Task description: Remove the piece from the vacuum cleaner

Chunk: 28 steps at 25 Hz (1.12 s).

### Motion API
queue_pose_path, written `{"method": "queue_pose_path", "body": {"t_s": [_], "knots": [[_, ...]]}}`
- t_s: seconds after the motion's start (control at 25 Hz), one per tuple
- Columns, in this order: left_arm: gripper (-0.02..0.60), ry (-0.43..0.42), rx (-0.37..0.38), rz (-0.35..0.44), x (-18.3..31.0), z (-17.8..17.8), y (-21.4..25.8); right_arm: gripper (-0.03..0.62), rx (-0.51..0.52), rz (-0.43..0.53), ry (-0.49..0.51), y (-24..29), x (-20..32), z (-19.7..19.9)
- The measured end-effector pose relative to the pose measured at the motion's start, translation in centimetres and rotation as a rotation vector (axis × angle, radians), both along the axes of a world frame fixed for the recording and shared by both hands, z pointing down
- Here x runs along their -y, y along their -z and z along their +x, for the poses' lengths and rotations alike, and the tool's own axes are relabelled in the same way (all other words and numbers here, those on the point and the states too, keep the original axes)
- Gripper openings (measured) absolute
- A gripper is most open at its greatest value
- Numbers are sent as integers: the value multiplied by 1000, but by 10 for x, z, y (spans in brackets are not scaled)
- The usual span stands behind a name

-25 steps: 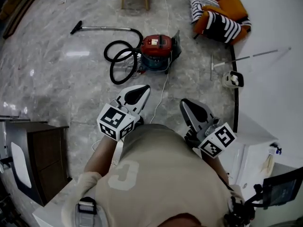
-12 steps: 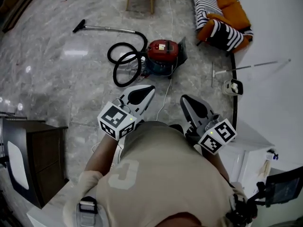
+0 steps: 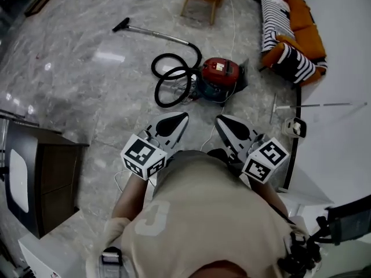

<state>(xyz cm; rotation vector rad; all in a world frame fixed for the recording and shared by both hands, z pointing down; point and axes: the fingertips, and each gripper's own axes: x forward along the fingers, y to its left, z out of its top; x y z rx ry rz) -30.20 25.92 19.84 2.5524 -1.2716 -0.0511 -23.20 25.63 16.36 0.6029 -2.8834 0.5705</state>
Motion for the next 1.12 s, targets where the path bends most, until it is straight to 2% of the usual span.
{"method": "queue_pose_path", "body": {"t_s": [0.16, 0.28, 0.4, 0.52, 0.68, 0.84, 1.12], "knots": [[3, 37, 4, -43, 3, -14, -11, 2, -31, -21, 61, -10, 2, -14], [4, 10, 14, -71, 11, -6, -18, 2, -33, -36, 46, -13, 14, -5], [3, -28, 55, -90, 30, 9, -24, 3, 1, -33, 13, -12, 27, 17], [4, -73, 105, -84, 56, 36, -20, 2, 50, -25, -50, -9, 41, 51], [4, -119, 256, -38, 87, 87, -14, 2, 123, -59, -105, -9, 72, 90], [4, -172, 247, -13, 107, 147, -7, 3, 136, -75, -98, -10, 97, 129], [4, -137, 299, -55, 136, 190, -6, 3, 198, -136, -112, -16, 135, 192]]}}
